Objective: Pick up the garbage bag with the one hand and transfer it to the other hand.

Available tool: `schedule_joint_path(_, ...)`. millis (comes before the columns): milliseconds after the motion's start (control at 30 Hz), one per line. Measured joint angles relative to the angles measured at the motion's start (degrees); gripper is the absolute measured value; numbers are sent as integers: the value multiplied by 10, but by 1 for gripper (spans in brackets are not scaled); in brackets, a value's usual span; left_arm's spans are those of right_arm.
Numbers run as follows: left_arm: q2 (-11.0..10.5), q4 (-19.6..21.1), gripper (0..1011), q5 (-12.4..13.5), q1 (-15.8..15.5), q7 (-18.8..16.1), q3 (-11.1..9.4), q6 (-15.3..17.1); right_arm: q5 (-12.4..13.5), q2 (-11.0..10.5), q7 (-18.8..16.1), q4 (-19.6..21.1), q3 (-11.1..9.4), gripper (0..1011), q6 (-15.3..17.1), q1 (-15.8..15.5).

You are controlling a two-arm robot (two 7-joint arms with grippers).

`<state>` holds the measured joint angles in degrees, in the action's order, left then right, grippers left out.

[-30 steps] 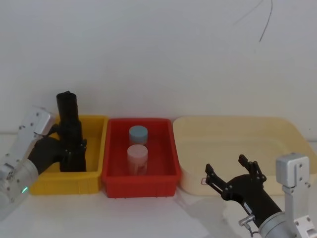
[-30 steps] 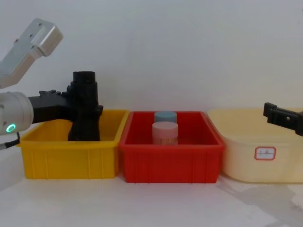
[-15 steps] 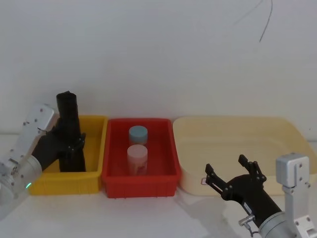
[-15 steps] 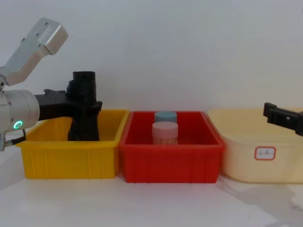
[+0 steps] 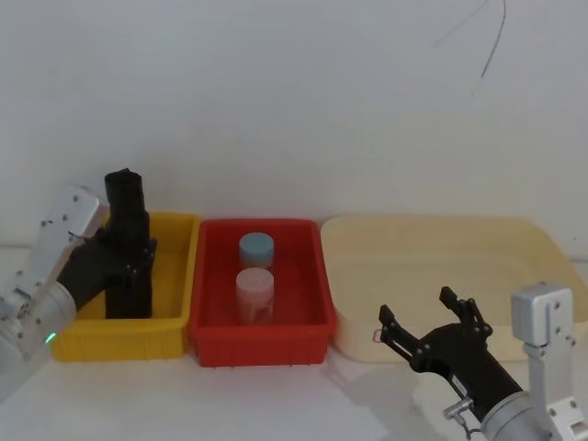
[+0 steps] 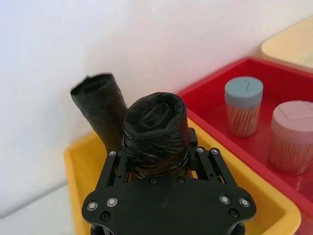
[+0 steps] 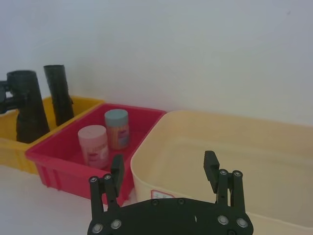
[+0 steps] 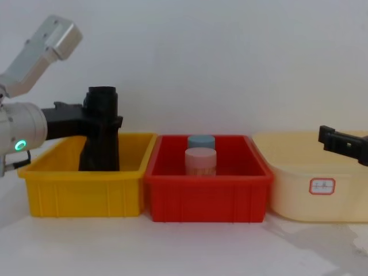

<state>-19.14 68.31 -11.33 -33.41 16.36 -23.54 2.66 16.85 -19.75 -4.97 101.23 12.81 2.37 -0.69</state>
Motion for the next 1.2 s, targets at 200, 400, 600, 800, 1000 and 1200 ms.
schedule_joint_path(200,-8,29,493,-2,-4,12,9,-1,14,-14,-31,6,-5,1001,13,9)
schedule_joint_path(400,-12,56,460,-14,-14,26,21,0,30,-35,-69,15,-9,1000,32,24)
schedule_joint_path(600,-13,84,429,-37,-28,50,34,6,46,-60,-112,22,-6,1000,53,40)
schedule_joint_path(800,-14,107,402,-66,-38,81,40,20,60,-84,-154,28,3,1000,75,56)
schedule_joint_path(1000,-16,130,396,-92,-40,109,38,44,69,-105,-191,33,15,1000,96,70)
schedule_joint_path(1200,-13,154,396,-117,-35,132,28,75,70,-121,-209,38,28,1000,110,78)
